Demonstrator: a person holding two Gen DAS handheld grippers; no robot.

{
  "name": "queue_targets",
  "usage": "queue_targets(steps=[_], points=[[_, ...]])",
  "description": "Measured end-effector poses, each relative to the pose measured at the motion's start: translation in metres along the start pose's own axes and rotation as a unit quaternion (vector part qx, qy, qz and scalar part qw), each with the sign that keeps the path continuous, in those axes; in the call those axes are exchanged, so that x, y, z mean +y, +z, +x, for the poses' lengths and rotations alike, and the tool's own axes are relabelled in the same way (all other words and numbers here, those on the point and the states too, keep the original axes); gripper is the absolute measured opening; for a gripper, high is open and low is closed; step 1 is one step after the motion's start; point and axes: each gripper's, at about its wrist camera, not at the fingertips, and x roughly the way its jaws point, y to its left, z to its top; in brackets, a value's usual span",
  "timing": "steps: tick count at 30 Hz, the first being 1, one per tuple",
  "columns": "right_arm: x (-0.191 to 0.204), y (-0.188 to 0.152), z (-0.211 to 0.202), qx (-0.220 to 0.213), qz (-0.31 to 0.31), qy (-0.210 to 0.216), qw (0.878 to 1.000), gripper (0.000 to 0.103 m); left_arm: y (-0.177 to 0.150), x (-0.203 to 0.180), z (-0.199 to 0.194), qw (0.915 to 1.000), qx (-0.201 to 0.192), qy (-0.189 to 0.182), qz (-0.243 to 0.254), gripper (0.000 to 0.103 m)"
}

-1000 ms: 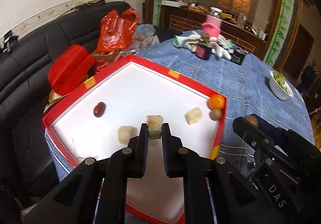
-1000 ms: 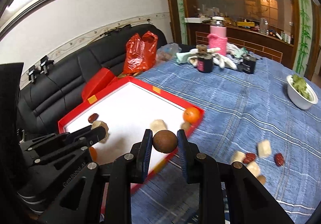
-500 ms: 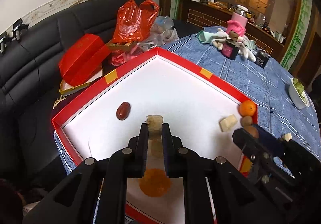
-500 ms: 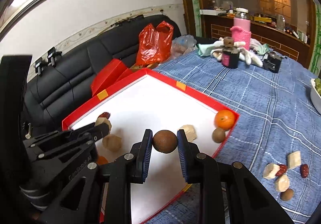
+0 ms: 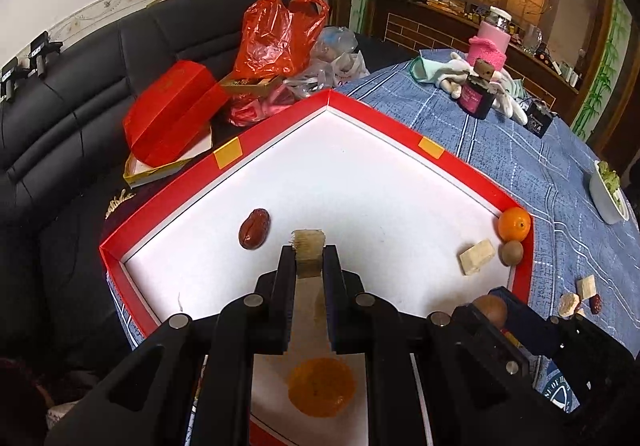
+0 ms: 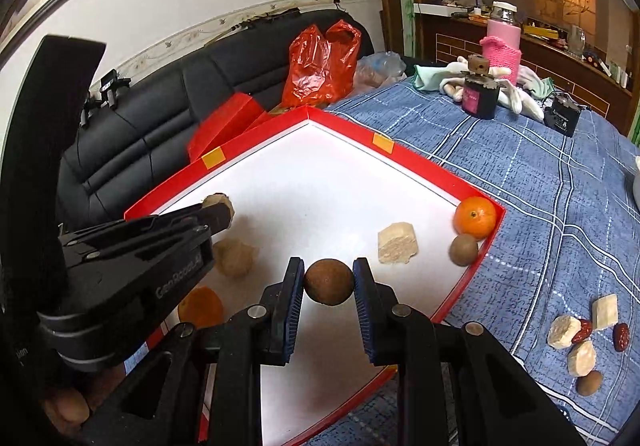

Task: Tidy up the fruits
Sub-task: 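Lower the cube and brown fruit into the tray and open both grippers, then move both open grippers back to the items on the cloth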

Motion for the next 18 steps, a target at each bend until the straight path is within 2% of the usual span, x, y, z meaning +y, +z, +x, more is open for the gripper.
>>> queue_targets(steps=[11,13,14,15,16,17,18], points=[[-0.002,-0.003,0.005,0.01,0.007,-0.003,1.0,0.026,0.003,0.003,0.001,0.9999,0.001,0.001,-0.014,0.011],[-0.003,-0.003,0.006,0.013,0.011,-0.004,1.0,0.03,0.004,0.005,-0.001,0.9998,0.003,-0.002,-0.022,0.015],[-0.004,-0.003,0.004,0.01,0.013,-0.004,1.0,0.033,0.004,0.005,-0.002,0.9997,0.003,0.001,-0.024,0.022],[-0.005,-0.003,0.002,0.004,0.015,-0.006,1.0,0.041,0.004,0.005,-0.003,0.9997,0.001,0.004,-0.025,0.032],[-0.007,-0.003,-0.001,-0.001,0.018,-0.007,1.0,0.047,0.004,0.005,-0.006,0.9996,-0.004,0.004,-0.027,0.038],[-0.008,-0.003,-0.003,-0.005,0.021,-0.007,1.0,0.048,0.004,0.005,-0.009,0.9996,-0.008,0.003,-0.029,0.049],[-0.01,-0.003,-0.008,-0.011,0.025,-0.005,1.0,0.049,0.004,0.004,-0.013,0.9995,-0.015,0.005,-0.028,0.056]])
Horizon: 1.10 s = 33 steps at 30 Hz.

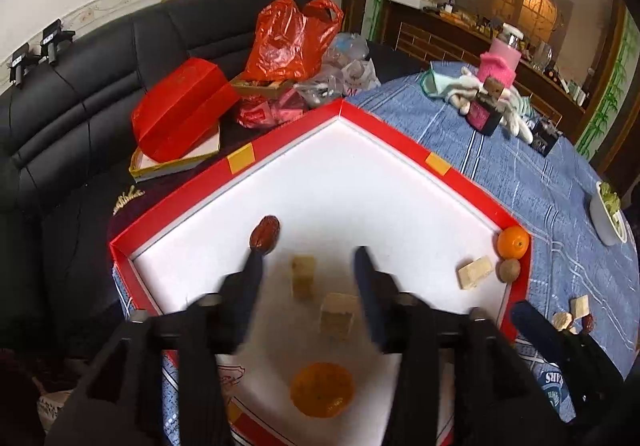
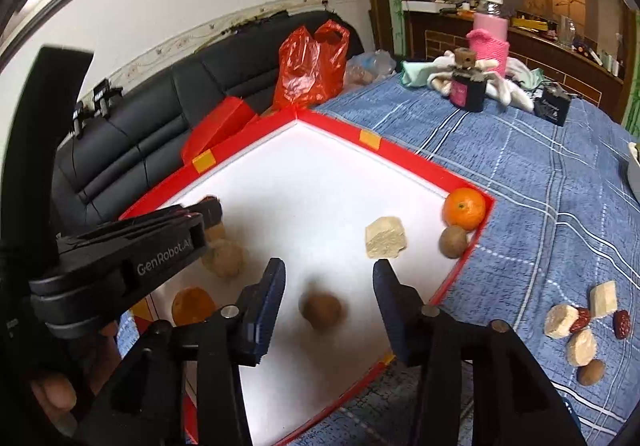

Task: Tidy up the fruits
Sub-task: 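Move both open grippers back to the items on the cloth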

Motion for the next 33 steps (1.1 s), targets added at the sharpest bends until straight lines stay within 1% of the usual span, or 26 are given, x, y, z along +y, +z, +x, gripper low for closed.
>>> queue_targets(steps=[1,5,6,7,8,9,12,16,19,22,25,27,29,30,33], points=[[-0.002,0.0,-0.003,-0.005,0.003,0.0,1.0,0.055,0.0,-0.001,-0.003,1.0,-0.005,0.001,0.001,0.057],[-0.016,-0.001,-0.028,-0.032,0.019,-0.007,0.999,0.063,-0.001,-0.012,-0.019,0.9994,-0.022,-0.017,0.021,0.057],[-0.022,-0.002,-0.035,-0.038,0.022,-0.012,0.999,0.071,-0.003,-0.016,-0.023,0.9991,-0.026,-0.024,0.024,0.061],[-0.028,-0.004,-0.042,-0.045,0.026,-0.019,0.998,0.076,-0.005,-0.021,-0.026,0.9987,-0.029,-0.032,0.026,0.064],[-0.036,-0.007,-0.051,-0.053,0.034,-0.027,0.998,0.077,-0.007,-0.027,-0.03,0.9982,-0.031,-0.041,0.03,0.069],[-0.045,-0.011,-0.059,-0.059,0.043,-0.03,0.997,0.078,-0.01,-0.033,-0.034,0.9974,-0.035,-0.051,0.036,0.07],[-0.077,-0.028,-0.081,-0.065,0.074,-0.048,0.994,0.083,-0.021,-0.059,-0.043,0.9935,-0.038,-0.082,0.07,0.071],[-0.116,-0.052,-0.102,-0.06,0.094,-0.087,0.99,0.084,-0.041,-0.096,-0.049,0.9838,-0.031,-0.117,0.132,0.071],[-0.154,-0.071,-0.114,-0.054,0.131,-0.114,0.983,0.084,-0.054,-0.119,-0.05,0.9768,-0.022,-0.136,0.164,0.07],[-0.188,-0.084,-0.122,-0.052,0.161,-0.139,0.976,0.085,-0.063,-0.139,-0.048,0.9705,-0.011,-0.156,0.183,0.07],[-0.206,-0.086,-0.121,-0.046,0.164,-0.148,0.974,0.084,-0.067,-0.156,-0.044,0.9667,-0.005,-0.17,0.191,0.07],[-0.212,-0.083,-0.114,-0.04,0.159,-0.143,0.976,0.084,-0.07,-0.166,-0.041,0.9651,0.0,-0.175,0.195,0.07],[-0.216,-0.078,-0.104,-0.034,0.151,-0.141,0.978,0.083,-0.071,-0.176,-0.038,0.9609,0.008,-0.19,0.201,0.07],[-0.216,-0.076,-0.099,-0.031,0.147,-0.144,0.978,0.082,-0.072,-0.182,-0.037,0.9587,0.007,-0.195,0.207,0.07],[-0.22,-0.068,-0.082,-0.019,0.137,-0.142,0.98,0.073,-0.075,-0.196,-0.033,0.9555,-0.001,-0.191,0.225,0.07]])
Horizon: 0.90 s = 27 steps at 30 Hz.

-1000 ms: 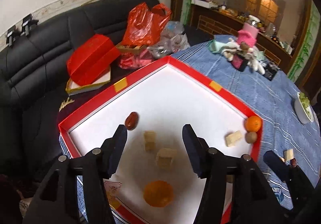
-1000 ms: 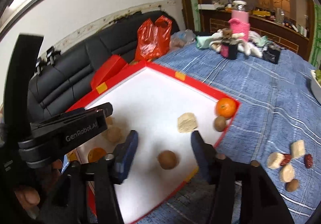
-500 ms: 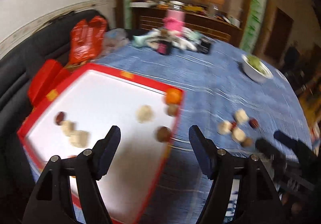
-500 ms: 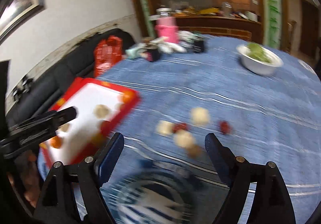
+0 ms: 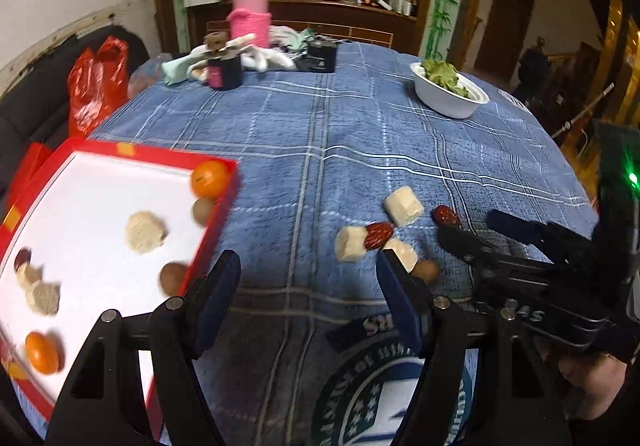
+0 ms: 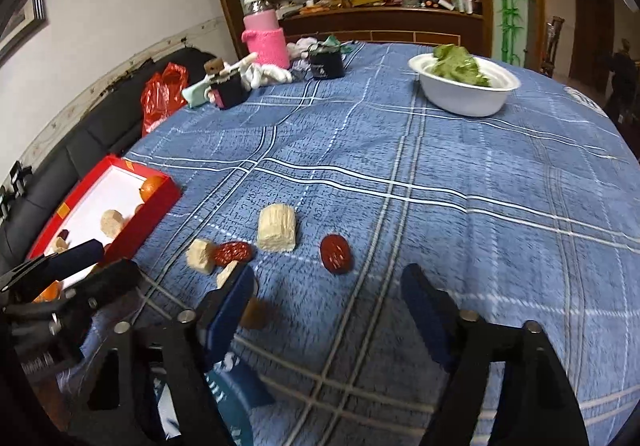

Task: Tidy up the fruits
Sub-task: 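Move both open grippers back to the items on the cloth, then grasp a white cube with the left gripper while the right gripper grasps a red date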

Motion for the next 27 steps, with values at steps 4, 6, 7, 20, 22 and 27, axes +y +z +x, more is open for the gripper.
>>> queue_targets(steps=[4,6,7,20,22,27], points=[[0.0,0.004,0.015,0.012,-0.007,-0.005,1.0,0.068,0.004,-0.009,0.013,0.9999,0.011,-0.007,-0.001,0.07],[-0.001,0.005,0.017,0.01,-0.007,-0.008,1.0,0.067,0.004,-0.011,0.017,0.9998,0.015,-0.009,-0.001,0.07],[-0.002,0.005,0.017,0.01,-0.008,-0.01,1.0,0.067,0.004,-0.012,0.02,0.9998,0.018,-0.009,-0.002,0.07],[-0.006,0.009,0.029,0.023,-0.005,-0.015,1.0,0.047,0.003,-0.017,0.04,0.9994,0.034,0.002,-0.006,0.056],[-0.007,0.009,0.03,0.024,-0.005,-0.018,1.0,0.045,0.002,-0.016,0.045,0.9992,0.04,0.006,-0.006,0.049],[-0.005,0.009,0.031,0.025,-0.011,-0.029,0.999,0.02,-0.001,-0.02,0.049,0.9989,0.045,0.009,0.008,0.025]])
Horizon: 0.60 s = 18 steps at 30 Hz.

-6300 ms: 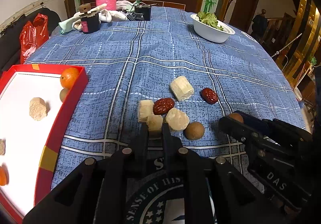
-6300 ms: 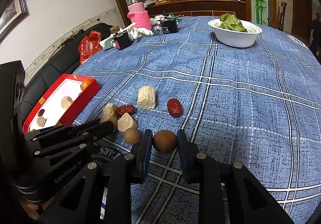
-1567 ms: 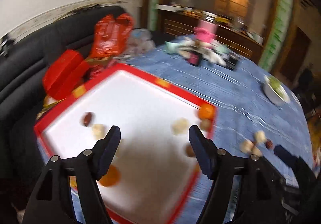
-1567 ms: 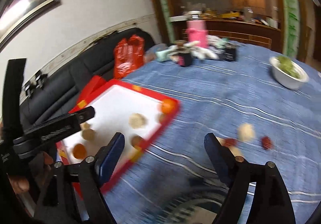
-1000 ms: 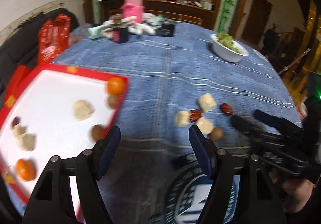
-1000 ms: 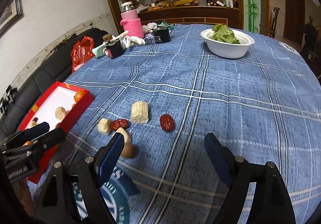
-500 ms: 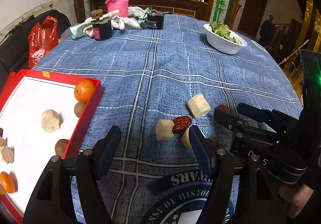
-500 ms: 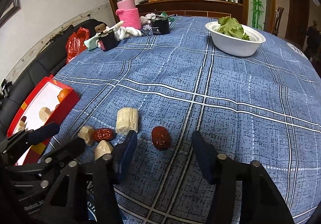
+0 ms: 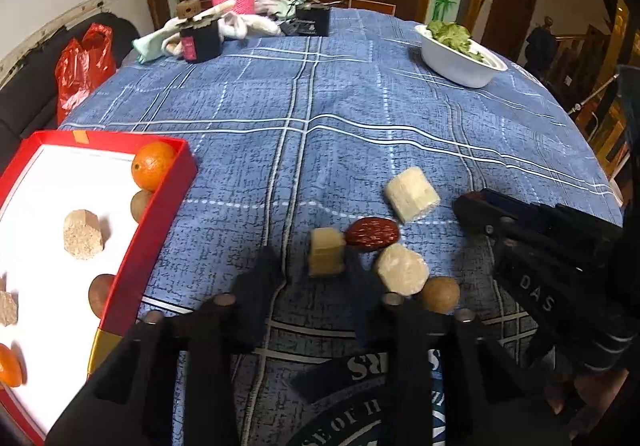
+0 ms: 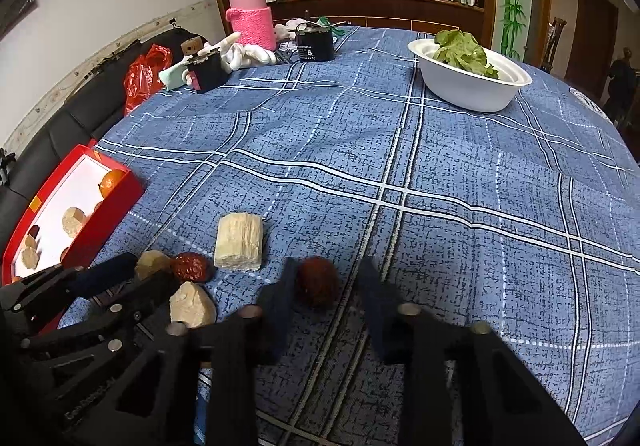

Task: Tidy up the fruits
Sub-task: 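Grasp a white cube with the left gripper while the right gripper grasps a red date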

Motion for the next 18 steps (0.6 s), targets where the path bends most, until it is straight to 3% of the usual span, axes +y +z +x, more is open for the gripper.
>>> queue_targets(steps=[5,13,18], points=[[-0.001,0.0,-0.001,0.0,-0.003,-0.004,1.0,0.02,-0.002,0.002,-0.005,0.9999,-0.01,-0.003,-0.001,0.018],[0.002,-0.009,-0.018,-0.008,0.005,-0.005,1.0,0.02,-0.004,0.009,-0.019,0.9997,-0.02,-0.015,-0.007,0.016],[0.003,-0.018,-0.037,-0.023,0.018,0.0,1.0,0.02,-0.012,0.019,-0.035,0.9976,-0.044,-0.051,-0.017,0.015]])
